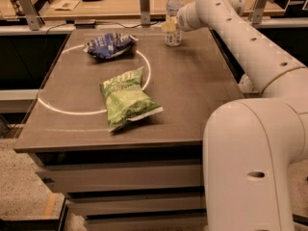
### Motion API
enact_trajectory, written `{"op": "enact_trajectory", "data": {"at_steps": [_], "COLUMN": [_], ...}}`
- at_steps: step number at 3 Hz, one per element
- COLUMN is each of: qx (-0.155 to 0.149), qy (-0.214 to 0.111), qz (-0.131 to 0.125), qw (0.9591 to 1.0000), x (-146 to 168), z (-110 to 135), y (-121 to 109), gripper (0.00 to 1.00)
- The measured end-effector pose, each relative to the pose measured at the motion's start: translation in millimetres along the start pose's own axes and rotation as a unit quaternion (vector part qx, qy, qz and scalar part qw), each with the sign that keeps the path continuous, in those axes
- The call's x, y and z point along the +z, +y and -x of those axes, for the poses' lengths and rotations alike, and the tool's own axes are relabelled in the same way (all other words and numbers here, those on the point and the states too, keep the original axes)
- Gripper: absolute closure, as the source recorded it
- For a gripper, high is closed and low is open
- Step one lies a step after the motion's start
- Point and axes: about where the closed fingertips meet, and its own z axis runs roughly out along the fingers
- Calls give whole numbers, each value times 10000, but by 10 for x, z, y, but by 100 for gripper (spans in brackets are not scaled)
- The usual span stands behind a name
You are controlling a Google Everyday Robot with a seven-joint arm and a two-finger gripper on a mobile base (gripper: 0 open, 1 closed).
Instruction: Move blue plastic bottle near green rice chip bag
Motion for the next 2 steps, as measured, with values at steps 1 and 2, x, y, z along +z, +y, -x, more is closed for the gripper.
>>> {"op": "enact_trajectory", "data": {"at_steps": [1, 2], "qx": [28, 84], "qy": [-1, -26], "qz": [85, 197], "qw": [10000, 9998], "x": [80, 59], "z": [90, 132], "y": [123, 160], "gripper": [64, 88]}}
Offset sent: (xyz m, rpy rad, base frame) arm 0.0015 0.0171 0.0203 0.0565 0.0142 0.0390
